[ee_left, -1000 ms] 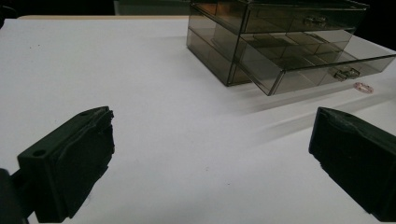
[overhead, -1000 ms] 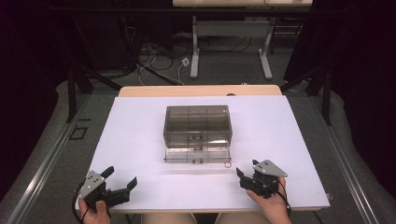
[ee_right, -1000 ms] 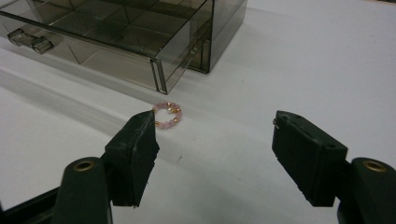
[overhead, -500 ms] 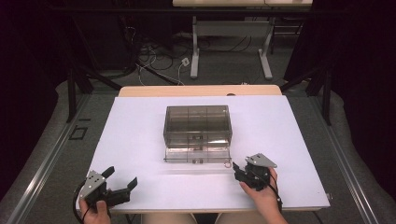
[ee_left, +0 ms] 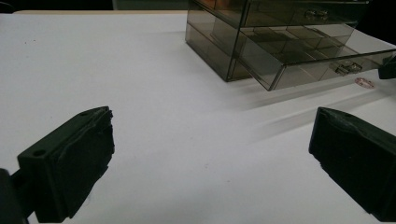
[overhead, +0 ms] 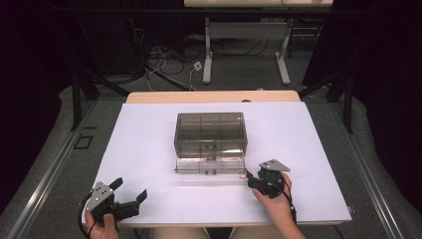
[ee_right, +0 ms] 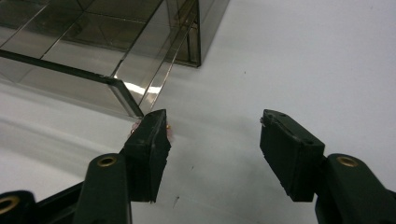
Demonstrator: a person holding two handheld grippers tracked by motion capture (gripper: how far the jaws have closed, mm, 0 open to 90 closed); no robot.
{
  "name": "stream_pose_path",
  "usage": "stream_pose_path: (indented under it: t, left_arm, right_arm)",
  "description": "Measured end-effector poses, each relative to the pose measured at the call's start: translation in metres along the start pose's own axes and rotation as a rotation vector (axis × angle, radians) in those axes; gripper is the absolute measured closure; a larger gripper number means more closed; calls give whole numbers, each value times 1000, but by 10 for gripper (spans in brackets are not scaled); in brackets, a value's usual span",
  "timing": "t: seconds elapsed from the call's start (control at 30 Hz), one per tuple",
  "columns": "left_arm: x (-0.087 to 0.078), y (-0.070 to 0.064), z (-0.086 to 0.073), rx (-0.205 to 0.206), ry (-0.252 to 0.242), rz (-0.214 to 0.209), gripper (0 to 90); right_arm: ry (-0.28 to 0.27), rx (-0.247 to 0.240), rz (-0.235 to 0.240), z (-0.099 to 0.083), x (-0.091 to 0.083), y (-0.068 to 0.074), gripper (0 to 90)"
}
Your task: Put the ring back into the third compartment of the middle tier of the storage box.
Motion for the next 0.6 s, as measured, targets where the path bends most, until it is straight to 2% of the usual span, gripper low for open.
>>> stream_pose_path:
  t: [0.2, 0.27, 0.6]
  left_arm:
    - [1, 0, -1, -1, 5, 0, 4]
    - [1, 0, -1, -1, 5, -1, 4]
    - [2, -1, -1, 1, 9, -4, 4]
  right_arm:
    - [24, 50, 31, 1, 4, -4, 416]
    - [60, 91, 60, 0, 7, -5, 404]
    - [63, 95, 45, 3, 13, -6, 393]
Point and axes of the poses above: each handheld gripper's, and its own axes: x roughly forward along the jaws, z roughly out of its top, y roughly to its left, the point moved 9 cm from there along x, roughly forward along the jaws, and after that the axes turned 3 degrees about y, right-handed, at the moved point
